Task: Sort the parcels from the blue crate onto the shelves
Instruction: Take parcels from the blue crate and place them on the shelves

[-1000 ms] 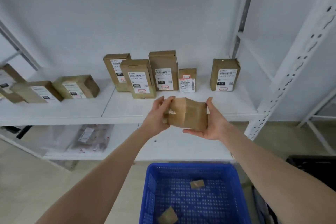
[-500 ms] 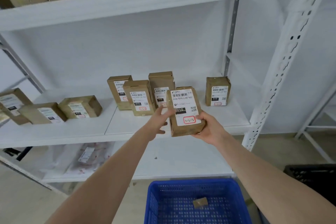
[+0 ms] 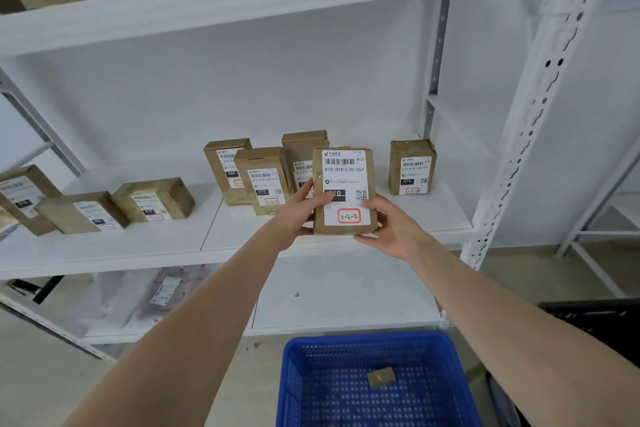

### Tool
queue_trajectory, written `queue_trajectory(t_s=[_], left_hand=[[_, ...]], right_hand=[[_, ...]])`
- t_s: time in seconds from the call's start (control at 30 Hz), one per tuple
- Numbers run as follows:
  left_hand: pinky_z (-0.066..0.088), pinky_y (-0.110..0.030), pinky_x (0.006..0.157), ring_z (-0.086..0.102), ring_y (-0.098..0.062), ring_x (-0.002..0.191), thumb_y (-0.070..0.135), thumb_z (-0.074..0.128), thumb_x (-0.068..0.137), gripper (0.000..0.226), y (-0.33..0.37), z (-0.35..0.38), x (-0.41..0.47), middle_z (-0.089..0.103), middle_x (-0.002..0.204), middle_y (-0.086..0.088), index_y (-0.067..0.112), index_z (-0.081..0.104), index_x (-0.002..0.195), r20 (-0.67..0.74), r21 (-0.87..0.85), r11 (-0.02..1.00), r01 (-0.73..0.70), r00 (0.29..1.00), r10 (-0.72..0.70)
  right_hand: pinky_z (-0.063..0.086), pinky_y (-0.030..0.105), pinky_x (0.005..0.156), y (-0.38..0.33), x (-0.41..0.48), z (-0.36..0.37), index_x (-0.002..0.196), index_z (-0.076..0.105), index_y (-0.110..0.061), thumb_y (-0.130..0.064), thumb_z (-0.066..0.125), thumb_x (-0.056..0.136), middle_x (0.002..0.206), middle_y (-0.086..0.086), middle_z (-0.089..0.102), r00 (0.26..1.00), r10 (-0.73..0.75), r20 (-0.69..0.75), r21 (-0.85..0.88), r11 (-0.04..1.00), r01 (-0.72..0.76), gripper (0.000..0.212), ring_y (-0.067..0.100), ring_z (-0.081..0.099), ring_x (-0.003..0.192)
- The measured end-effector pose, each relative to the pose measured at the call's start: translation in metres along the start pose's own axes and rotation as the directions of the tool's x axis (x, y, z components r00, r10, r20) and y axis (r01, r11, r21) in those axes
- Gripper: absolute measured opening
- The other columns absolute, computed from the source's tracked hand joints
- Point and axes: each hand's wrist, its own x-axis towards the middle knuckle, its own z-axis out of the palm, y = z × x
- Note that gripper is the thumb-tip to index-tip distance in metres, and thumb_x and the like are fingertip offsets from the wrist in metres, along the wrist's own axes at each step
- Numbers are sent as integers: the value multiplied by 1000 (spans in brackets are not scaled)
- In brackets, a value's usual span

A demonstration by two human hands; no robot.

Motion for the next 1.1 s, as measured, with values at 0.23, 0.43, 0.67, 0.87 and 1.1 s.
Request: queue_trajectory(t_s=[0.23, 0.43, 0.67, 0.87, 1.1], left_hand=[[50, -46, 93, 62, -20, 106, 47, 55, 91, 53, 18, -4, -14, 67, 116, 4, 40, 39, 141, -77, 11, 998, -59, 995, 60], [47, -47, 98, 58, -21, 113, 47, 51, 93, 51, 21, -9, -24, 63, 122, 4, 40, 37, 142, -158, 31, 997, -71, 985, 75], [45, -45, 100, 55, -20, 114, 48, 45, 96, 49, 28, -11, -42, 61, 116, 6, 40, 34, 143, -214, 59, 995, -79, 973, 90], [43, -49, 101, 58, -21, 113, 53, 47, 93, 49, 42, -43, -63, 64, 119, 6, 37, 41, 139, -253, 128, 984, -122, 956, 151], [52, -40, 89, 65, -20, 100, 39, 64, 87, 54, 77, -119, -103, 67, 112, -2, 23, 44, 135, -274, 148, 959, -242, 921, 275]], right_hand=[[47, 50, 98, -9, -4, 15, 122, 59, -25, -14, 65, 84, 106, 7, 66, 999, -18, 37, -51, 998, 20, 40, 26, 62, 104], [39, 49, 104, -12, -8, 29, 113, 59, -23, -10, 59, 86, 108, 5, 67, 997, -19, 80, -166, 986, 32, 30, 22, 61, 99], [45, 47, 99, -8, -14, 37, 114, 58, -22, -11, 61, 84, 103, 6, 69, 995, 0, 101, -181, 983, 19, 32, 22, 63, 97], [46, 45, 96, -9, -16, 76, 103, 61, -29, -10, 58, 85, 102, 2, 68, 988, -36, 152, -197, 978, 66, 27, 20, 62, 96], [51, 48, 92, -16, -26, 159, 112, 59, -25, 1, 53, 85, 105, 7, 69, 952, -123, 278, -196, 964, 182, 38, 25, 64, 97]])
